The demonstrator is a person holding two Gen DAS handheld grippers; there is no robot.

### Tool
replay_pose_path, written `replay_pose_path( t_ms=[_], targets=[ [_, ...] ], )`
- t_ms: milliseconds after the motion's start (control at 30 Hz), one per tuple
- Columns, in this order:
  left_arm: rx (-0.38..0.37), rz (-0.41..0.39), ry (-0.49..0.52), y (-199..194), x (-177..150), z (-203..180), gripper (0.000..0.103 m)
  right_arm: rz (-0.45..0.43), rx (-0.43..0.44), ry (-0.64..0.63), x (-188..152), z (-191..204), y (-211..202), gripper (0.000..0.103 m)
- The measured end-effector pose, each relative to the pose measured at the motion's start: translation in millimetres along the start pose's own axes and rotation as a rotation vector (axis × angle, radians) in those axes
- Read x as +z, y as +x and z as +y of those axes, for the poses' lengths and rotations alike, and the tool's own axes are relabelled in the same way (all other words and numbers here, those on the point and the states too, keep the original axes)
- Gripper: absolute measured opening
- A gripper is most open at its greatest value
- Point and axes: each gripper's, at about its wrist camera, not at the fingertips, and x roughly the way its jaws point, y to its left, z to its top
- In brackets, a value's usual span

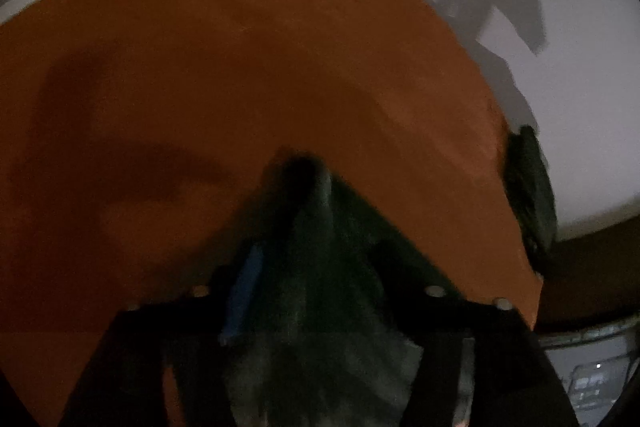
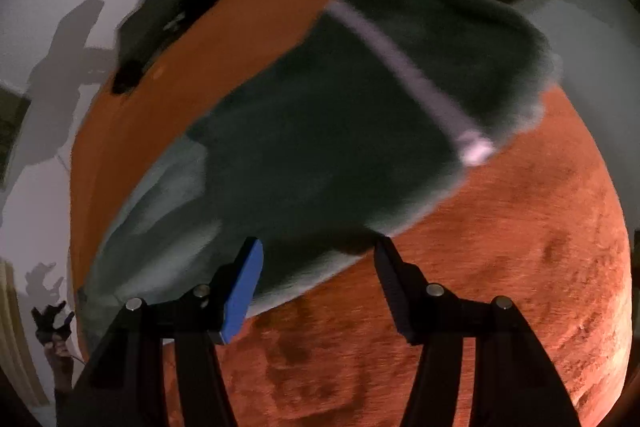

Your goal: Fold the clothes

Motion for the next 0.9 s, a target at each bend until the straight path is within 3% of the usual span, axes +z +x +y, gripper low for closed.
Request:
replay_pose_path(
  t_ms=[100, 133, 200, 300, 433, 500, 600, 667, 700, 767, 833, 900],
  targets=[
    [-0.038, 0.048, -0.005, -15.4, -55.5, -0.6, 0.066, 0.015, 0.065, -0.07, -6.7, 34.0, 6.2, 0.057],
    [-0.073, 0.071, -0.027, -8.8, -85.2, -8.6, 0.066, 0.021, 0.103, -0.094, -11.7, 50.9, 9.9, 0.057],
    [-0.146, 0.109, -0.055, -1.5, -114.1, -19.3, 0.066, 0.04, 0.168, -0.126, -20.4, 78.5, 17.2, 0.057],
    [-0.239, 0.178, -0.009, 22.5, -152.4, -60.3, 0.066, 0.073, 0.266, -0.184, -32.8, 123.1, 29.8, 0.057],
    [-0.111, 0.235, 0.185, 66.7, -193.1, -107.2, 0.066, 0.143, 0.338, -0.356, -60.5, 193.7, 59.0, 0.057],
    [-0.007, 0.287, 0.219, 94.3, -197.7, -99.4, 0.063, 0.175, 0.31, -0.429, -73.6, 213.5, 79.5, 0.057],
    [-0.124, 0.317, 0.092, 101.6, -191.9, -58.4, 0.049, 0.24, 0.18, -0.491, -88.2, 220.2, 129.0, 0.057],
    [-0.198, 0.337, -0.033, 87.3, -185.7, -38.3, 0.049, 0.246, 0.212, -0.463, -87.9, 209.3, 141.5, 0.055],
    [-0.201, 0.318, -0.069, 77.5, -182.5, -33.8, 0.049, 0.212, 0.223, -0.459, -85.1, 206.9, 130.5, 0.05],
    [-0.203, 0.274, -0.031, 56.6, -187.2, -31.4, 0.056, 0.129, 0.237, -0.462, -79.0, 202.7, 106.6, 0.049],
    [-0.185, 0.237, 0.066, 41.0, -195.3, -31.6, 0.059, 0.014, 0.204, -0.476, -68.4, 187.6, 73.3, 0.065],
    [-0.147, 0.24, 0.124, 52.9, -198.0, -32.7, 0.059, -0.032, 0.14, -0.409, -57.7, 154.5, 64.5, 0.065]
  ],
)
